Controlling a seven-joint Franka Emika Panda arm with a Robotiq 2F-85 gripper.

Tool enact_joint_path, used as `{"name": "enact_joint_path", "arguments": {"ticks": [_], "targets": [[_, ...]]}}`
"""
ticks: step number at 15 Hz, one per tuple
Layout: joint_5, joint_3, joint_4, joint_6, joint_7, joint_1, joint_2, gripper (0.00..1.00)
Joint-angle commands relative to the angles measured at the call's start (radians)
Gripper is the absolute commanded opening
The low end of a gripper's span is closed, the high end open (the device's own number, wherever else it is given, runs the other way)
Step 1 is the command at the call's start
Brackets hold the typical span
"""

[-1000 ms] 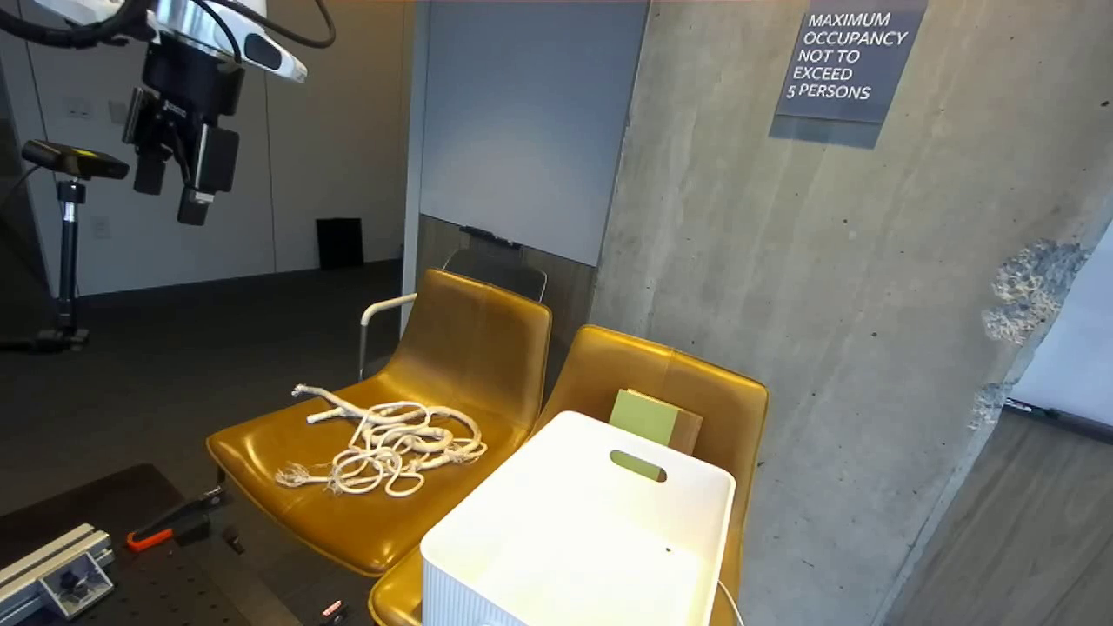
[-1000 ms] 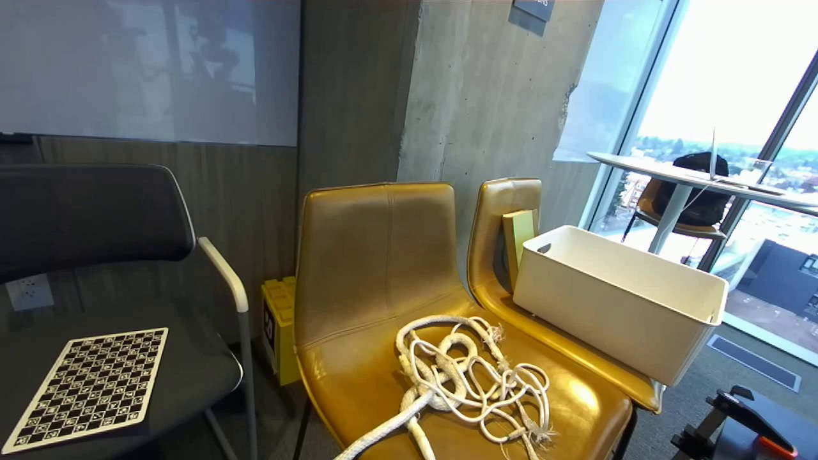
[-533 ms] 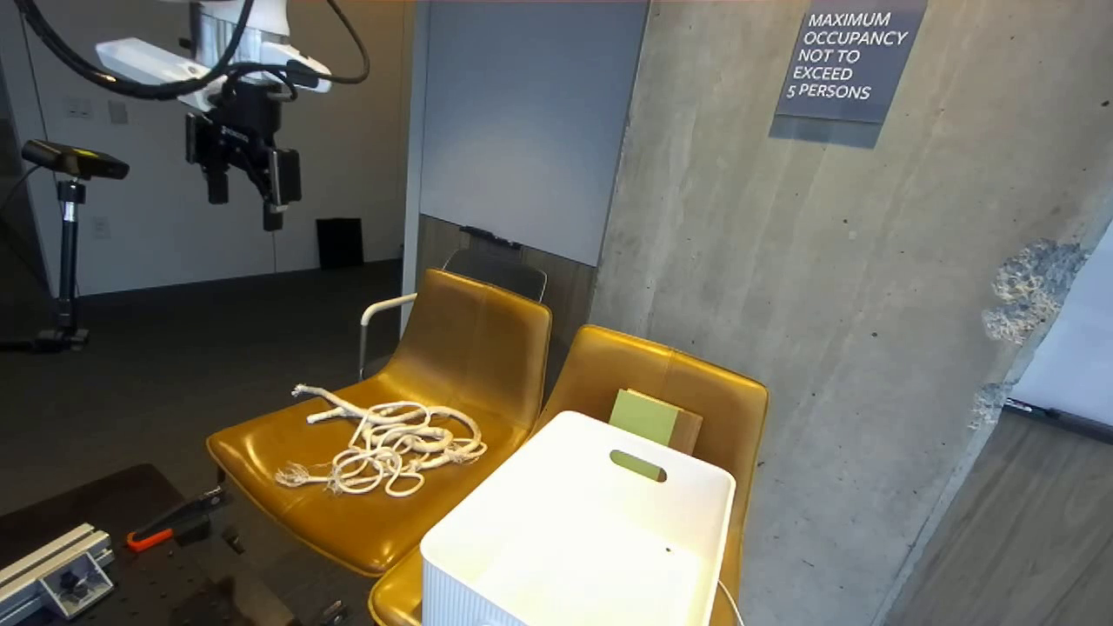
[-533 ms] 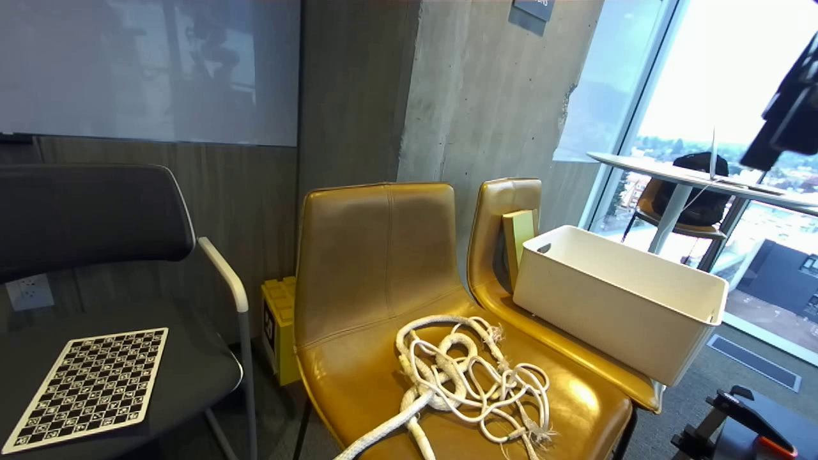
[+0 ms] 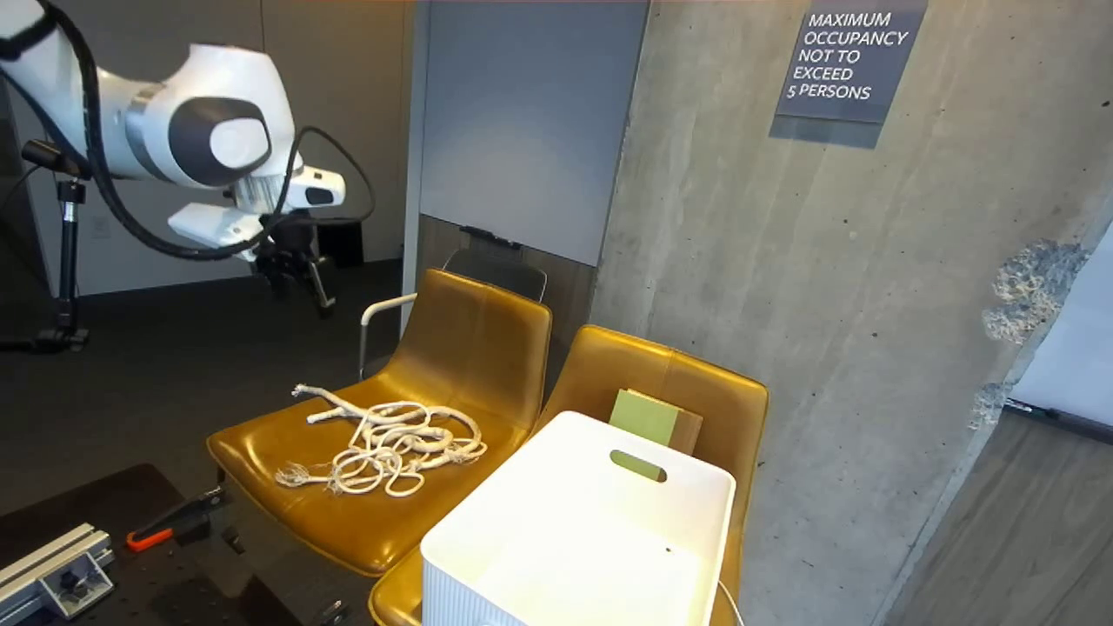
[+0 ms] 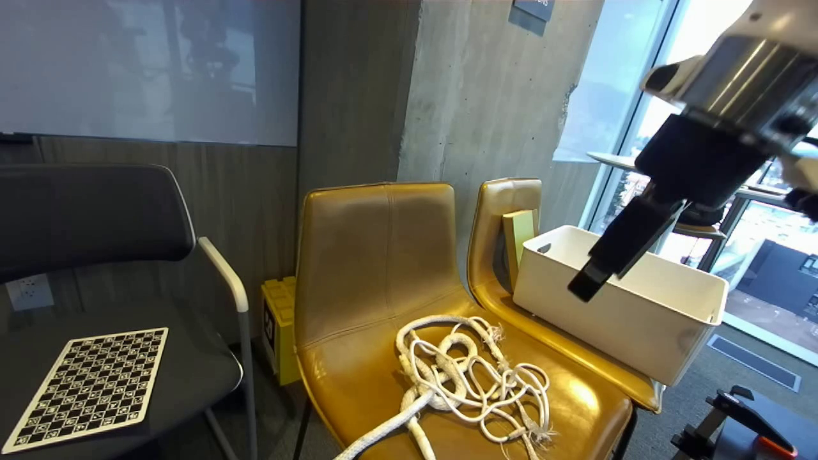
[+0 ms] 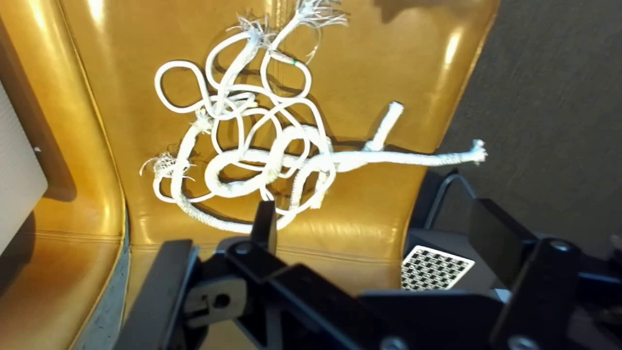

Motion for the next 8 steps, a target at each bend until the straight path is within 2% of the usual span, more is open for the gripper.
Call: {"name": "enact_joint_path", "arguments": {"ticks": [1,4,6,8], "targets": [[-0.281,-0.041,0.026,0.067,0.195,-0.034,0.134,1.0],[-0.528,-0.094,0.126,0.042,0.402,-0.021,0.278,1.0],[-0.569,-0.111,0.212,-0.01,0.475,0.002,0.369,1.0],[-0.55,-0.105,0.286,-0.065,0.511,0.02,0.454,1.0]]}}
